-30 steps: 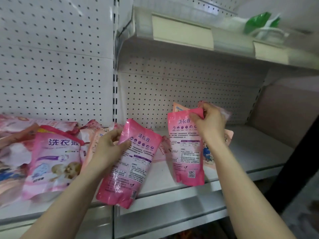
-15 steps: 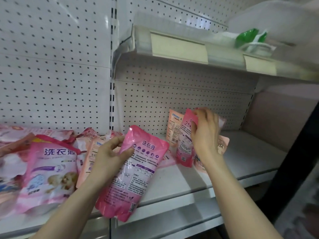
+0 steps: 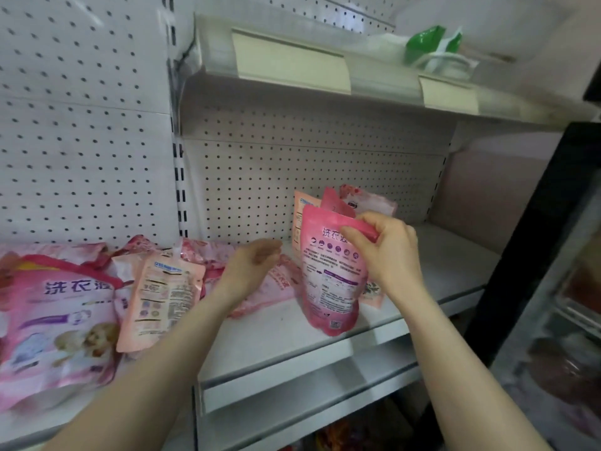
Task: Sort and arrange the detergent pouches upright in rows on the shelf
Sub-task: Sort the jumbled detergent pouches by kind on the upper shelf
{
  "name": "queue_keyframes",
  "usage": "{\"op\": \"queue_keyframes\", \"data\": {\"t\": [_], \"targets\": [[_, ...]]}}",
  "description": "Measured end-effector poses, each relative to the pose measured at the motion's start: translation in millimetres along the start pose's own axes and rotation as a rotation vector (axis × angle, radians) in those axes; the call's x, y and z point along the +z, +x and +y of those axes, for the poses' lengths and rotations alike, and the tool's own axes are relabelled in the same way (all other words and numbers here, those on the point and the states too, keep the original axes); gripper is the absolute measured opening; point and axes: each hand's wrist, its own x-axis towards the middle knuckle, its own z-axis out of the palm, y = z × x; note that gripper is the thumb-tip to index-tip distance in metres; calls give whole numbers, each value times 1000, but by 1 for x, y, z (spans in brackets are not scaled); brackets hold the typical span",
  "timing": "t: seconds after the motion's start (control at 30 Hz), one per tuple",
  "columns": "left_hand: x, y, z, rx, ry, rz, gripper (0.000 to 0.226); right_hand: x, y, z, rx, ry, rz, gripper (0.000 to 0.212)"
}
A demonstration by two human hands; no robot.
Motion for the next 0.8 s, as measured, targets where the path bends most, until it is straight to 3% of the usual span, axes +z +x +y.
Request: {"op": "queue_keyframes", "data": {"t": [0.1, 0.2, 0.43, 0.5, 0.6, 0.7, 0.8], "targets": [[31, 8, -11, 56, 440, -183, 48, -11, 1, 15, 35, -30, 99, 18], [58, 8, -21, 31, 738, -252, 55, -17, 0, 26, 62, -38, 152, 19], [68, 6, -24, 122, 1232, -161, 27, -21, 1, 27, 61, -56, 113, 23], [59, 1, -21, 120, 1158, -80, 24, -19, -1, 25, 48, -37, 92, 29], [37, -10, -16, 171, 729, 202, 18, -14, 2, 20, 56, -2, 57, 33], [9, -15, -3, 184, 325, 399, 19, -3, 13, 10, 64, 35, 43, 20], [-19, -18, 15, 138, 143, 521, 24, 16, 24, -6, 43, 15, 13, 10]]}}
